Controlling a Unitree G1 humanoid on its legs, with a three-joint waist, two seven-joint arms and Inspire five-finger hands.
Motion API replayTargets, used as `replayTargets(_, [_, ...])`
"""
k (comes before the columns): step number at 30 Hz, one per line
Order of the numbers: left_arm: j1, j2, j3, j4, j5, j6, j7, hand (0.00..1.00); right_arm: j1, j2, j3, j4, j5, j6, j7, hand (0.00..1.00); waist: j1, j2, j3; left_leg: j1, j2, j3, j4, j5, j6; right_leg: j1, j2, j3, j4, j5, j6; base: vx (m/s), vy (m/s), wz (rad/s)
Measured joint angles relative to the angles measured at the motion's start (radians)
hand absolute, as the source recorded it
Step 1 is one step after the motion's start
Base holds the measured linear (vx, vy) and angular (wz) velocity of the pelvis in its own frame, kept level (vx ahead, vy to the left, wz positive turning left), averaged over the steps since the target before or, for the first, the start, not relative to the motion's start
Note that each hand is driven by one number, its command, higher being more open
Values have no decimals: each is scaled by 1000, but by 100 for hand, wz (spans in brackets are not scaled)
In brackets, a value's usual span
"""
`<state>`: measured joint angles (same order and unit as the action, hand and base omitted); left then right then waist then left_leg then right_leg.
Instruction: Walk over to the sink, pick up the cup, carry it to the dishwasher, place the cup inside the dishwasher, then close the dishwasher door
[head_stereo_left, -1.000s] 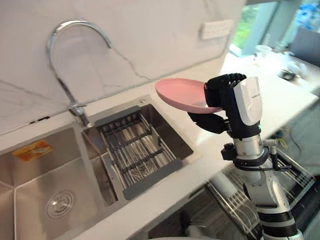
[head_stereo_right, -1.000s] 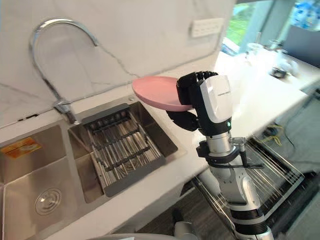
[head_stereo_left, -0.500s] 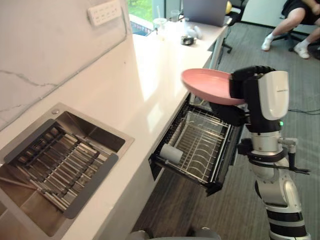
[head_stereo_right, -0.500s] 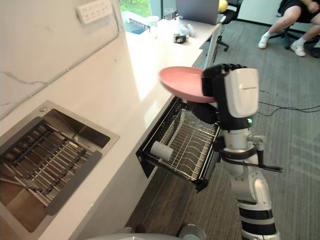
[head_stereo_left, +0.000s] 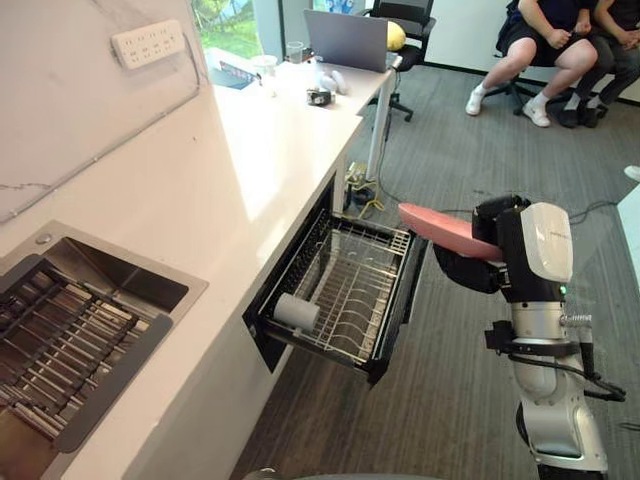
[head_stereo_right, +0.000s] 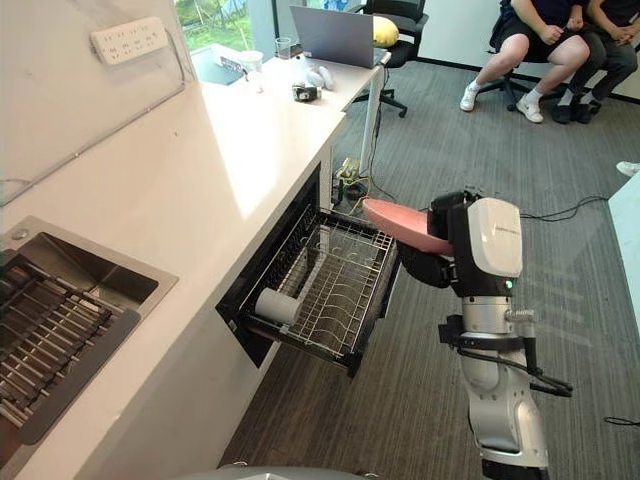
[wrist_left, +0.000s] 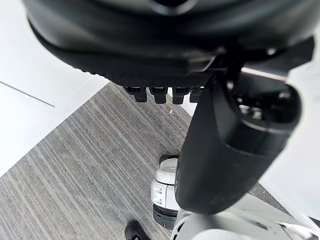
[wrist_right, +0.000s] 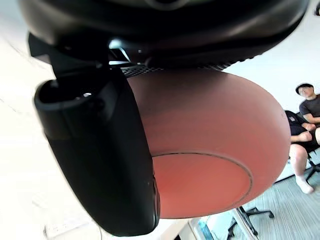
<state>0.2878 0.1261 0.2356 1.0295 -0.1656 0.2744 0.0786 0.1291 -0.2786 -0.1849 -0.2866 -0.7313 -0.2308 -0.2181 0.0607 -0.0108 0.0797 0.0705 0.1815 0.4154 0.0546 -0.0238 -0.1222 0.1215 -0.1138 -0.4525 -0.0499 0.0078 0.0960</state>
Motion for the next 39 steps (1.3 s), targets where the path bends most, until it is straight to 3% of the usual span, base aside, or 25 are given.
replayTargets(6, [-7, 8, -30, 3, 0, 2, -9, 100, -5, 4, 26, 177, -14, 9, 0, 0, 2, 0, -1, 5, -46, -36, -80, 50, 21, -2, -27, -41, -5, 11, 11, -32, 47, 23])
replayTargets(11, [-30, 13, -69, 3, 0, 14, -20, 100, -62, 4, 96, 396, -58, 54, -5, 0, 4, 10, 10, -35, -72, -57, -120, 83, 38, -50, -44, -61, 2, 22, 15, -33, 31, 12])
replayTargets(18, [-153, 12, -108, 0, -47, 15, -42, 100, -330, -64, 136, 661, -97, 132, -104, 0, 7, 60, 157, -163, -101, -77, -114, 121, 81, -192, -85, -70, 68, 42, 8, -77, 50, 10])
replayTargets(25, [-274, 16, -116, -42, -147, -20, -57, 100, -631, -173, 173, 793, -92, 197, -221, 0, 24, 78, 286, -266, -122, -78, -85, 136, 105, -284, -110, -62, 70, 84, 0, -61, 62, 2])
replayTargets(31, [-338, 31, -138, -56, -208, -21, -57, 100, -786, -208, 239, 897, -25, 248, -238, 0, 40, 85, 333, -311, -131, -81, -75, 139, 117, -327, -119, -61, 76, 94, -1, -4, 44, 2])
replayTargets(39, [-418, 19, -154, -89, -281, -13, -59, 100, -969, -259, 314, 1050, 79, 264, -194, 0, 60, 95, 367, -363, -133, -100, -47, 136, 123, -360, -123, -70, 85, 95, -1, 7, 19, 5])
